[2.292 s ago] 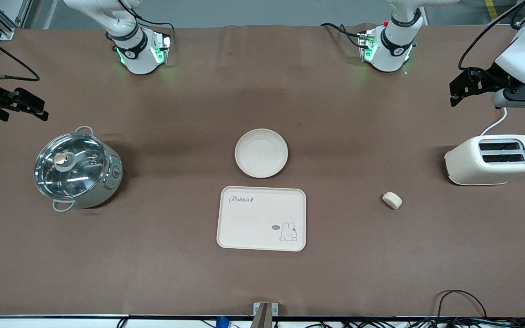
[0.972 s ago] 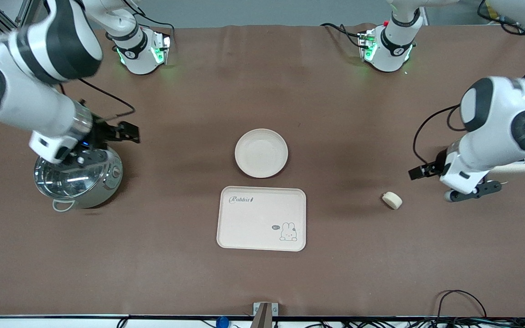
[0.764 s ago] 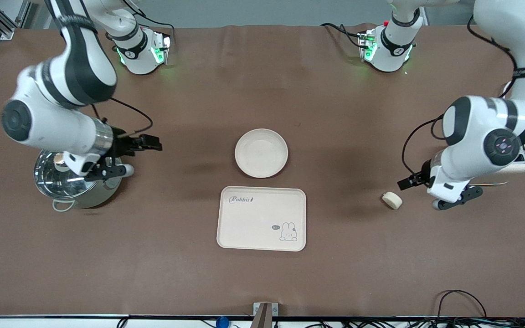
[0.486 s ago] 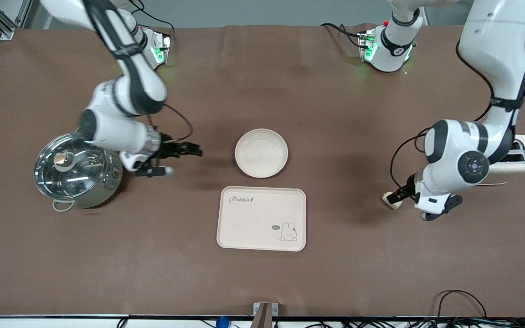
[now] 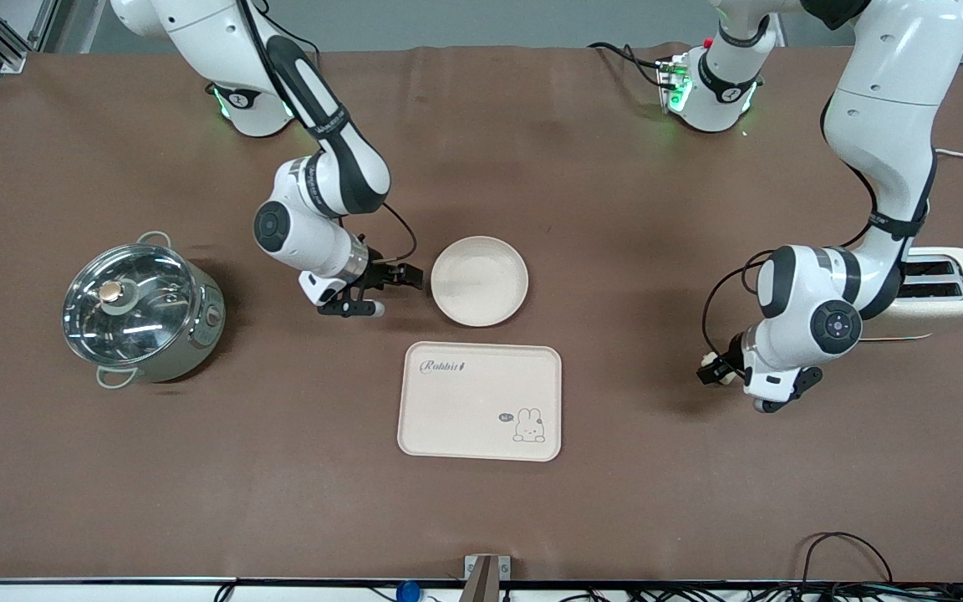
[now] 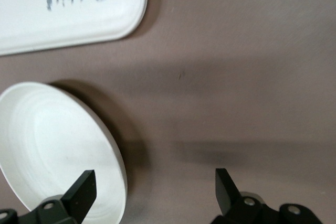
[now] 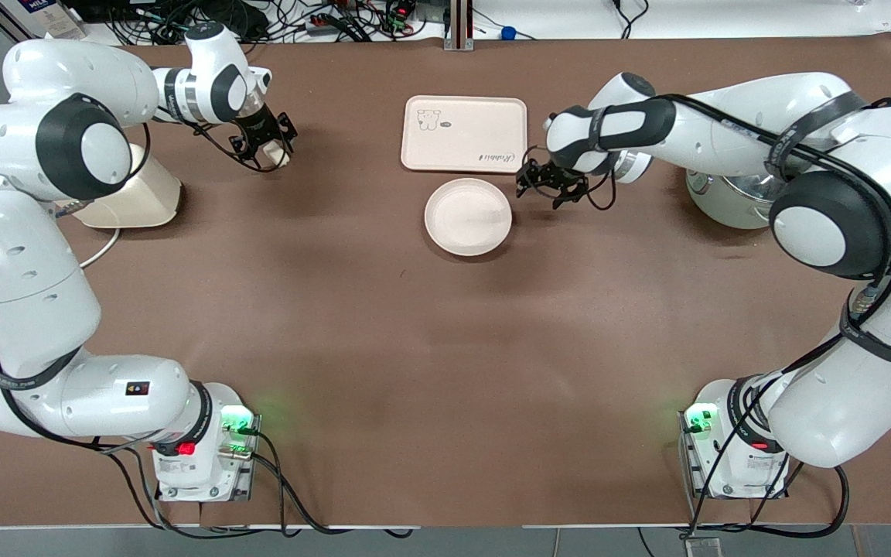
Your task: Place bun in plate and plate on tray
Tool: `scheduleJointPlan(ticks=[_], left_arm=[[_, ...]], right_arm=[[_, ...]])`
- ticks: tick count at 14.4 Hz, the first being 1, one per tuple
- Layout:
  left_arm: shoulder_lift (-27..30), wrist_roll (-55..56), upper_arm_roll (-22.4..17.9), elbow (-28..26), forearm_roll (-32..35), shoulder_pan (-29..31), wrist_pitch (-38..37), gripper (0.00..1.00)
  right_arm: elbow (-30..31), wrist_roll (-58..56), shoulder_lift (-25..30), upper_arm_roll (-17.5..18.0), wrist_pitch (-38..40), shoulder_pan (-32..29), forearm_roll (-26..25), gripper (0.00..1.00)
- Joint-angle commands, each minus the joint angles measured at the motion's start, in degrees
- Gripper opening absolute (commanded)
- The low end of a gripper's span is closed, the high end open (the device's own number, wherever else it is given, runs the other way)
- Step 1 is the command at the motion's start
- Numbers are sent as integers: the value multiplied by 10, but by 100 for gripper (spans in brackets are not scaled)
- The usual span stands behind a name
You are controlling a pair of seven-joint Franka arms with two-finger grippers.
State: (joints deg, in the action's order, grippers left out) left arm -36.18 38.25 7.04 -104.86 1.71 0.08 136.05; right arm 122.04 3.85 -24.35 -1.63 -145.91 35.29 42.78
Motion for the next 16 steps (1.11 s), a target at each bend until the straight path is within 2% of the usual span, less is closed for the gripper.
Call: scheduleJointPlan(ticks=[1,2,3,5,8,10,13,16], left_arm=[[2,12,-1,8,0,-6,0,28],[4,25,1,6,0,-10,-1,22],[10,47,9,5,0,-12,-9,19],[26,110,52,7,0,-18,-30,17],[44,203,135,17,0,-20,-59,17],[44,274,173,25,0,-40,-61,17],[36,349,172,37,0,-121,-56,18],[-6,437,171,68,10,-187,-23,19]], right_arm=[[-1,0,-1,-6,-5,35,21,100],[-13,0,-10,-6,-7,40,29,100],[-30,0,-26,-6,-5,44,34,100],[-42,-1,-38,-7,-10,51,33,100],[-41,-1,-43,-7,-10,58,34,97],[-42,-1,-48,-7,-23,58,34,94],[-42,-1,-51,-7,-25,58,34,93],[-42,-1,-51,-7,-25,58,34,93]])
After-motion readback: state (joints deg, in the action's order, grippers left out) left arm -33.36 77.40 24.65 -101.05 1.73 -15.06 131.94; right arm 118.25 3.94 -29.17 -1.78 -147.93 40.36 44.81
